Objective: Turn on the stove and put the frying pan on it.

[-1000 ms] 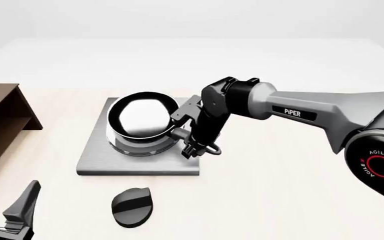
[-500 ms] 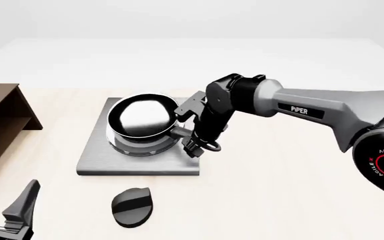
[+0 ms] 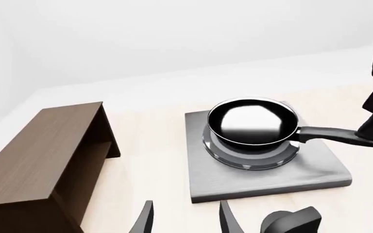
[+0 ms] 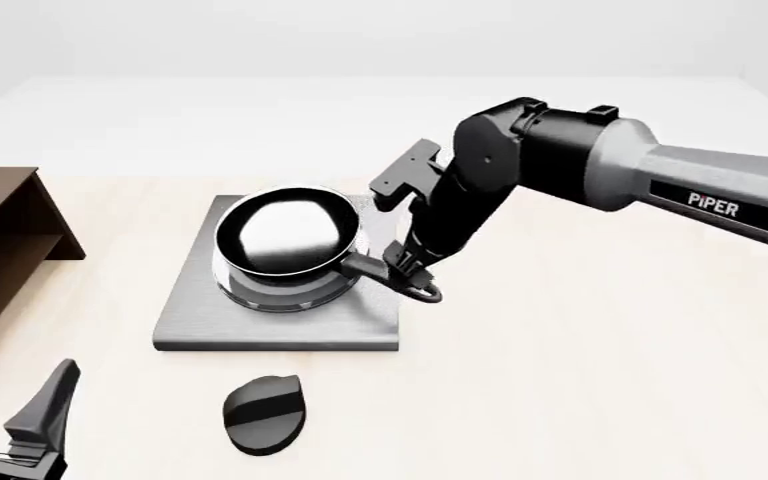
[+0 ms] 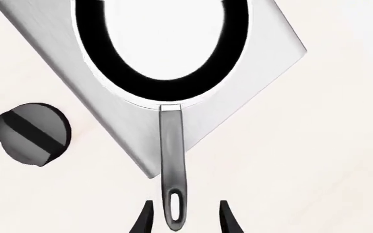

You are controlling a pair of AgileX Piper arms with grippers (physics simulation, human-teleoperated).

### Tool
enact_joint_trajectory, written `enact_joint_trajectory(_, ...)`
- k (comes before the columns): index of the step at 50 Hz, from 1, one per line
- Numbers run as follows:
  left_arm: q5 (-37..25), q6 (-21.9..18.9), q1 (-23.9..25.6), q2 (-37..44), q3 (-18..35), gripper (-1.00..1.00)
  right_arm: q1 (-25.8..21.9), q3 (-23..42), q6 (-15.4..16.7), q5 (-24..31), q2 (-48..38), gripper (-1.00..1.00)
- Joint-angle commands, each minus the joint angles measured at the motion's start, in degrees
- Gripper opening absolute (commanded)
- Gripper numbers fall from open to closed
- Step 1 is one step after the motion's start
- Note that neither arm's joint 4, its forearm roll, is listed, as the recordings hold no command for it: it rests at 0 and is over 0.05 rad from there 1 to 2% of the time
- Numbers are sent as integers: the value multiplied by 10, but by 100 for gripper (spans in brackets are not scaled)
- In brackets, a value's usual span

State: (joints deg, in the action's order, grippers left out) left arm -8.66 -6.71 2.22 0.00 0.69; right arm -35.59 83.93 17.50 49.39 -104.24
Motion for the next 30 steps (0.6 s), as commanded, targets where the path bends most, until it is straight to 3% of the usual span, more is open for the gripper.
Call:
enact_joint_trajectory(1, -1, 5, 2, 0, -1, 100, 1, -75, 11, -17, 112, 100)
enact_joint_trajectory(2, -1, 5, 2, 0, -1, 100, 14, -92, 23, -28, 121, 100)
enact_joint_trajectory(6, 1, 5, 2, 0, -1, 100, 21, -136, 17, -66, 166, 100)
enact_joint_trajectory(10, 0, 3, 2, 0, -1, 100, 50, -199, 30, -114, 238, 100)
enact_joint_trajectory(12, -2, 4, 0, 0, -1, 100, 31, -225, 6, -135, 272, 100)
enact_joint_trajectory(18, 1, 0, -1, 0, -1, 100, 57, -300, 7, -190, 359, 100)
enact_joint_trajectory(19, 2, -1, 0, 0, -1, 100, 44, -313, -15, -203, 381, 100)
enact_joint_trajectory(23, 6, -5, 2, 0, -1, 100, 83, -386, -14, -258, 455, 100)
enact_joint_trajectory(24, 8, -7, 2, 0, -1, 100, 85, -405, -40, -276, 482, 100)
enact_joint_trajectory(26, 9, -8, 5, 0, -1, 100, 109, -441, -41, -300, 518, 100)
enact_joint_trajectory(28, 9, -8, 7, 0, -1, 100, 115, -480, -75, -336, 555, 100)
enact_joint_trajectory(30, 9, -7, 8, 0, -1, 100, 120, -497, -84, -349, 575, 100)
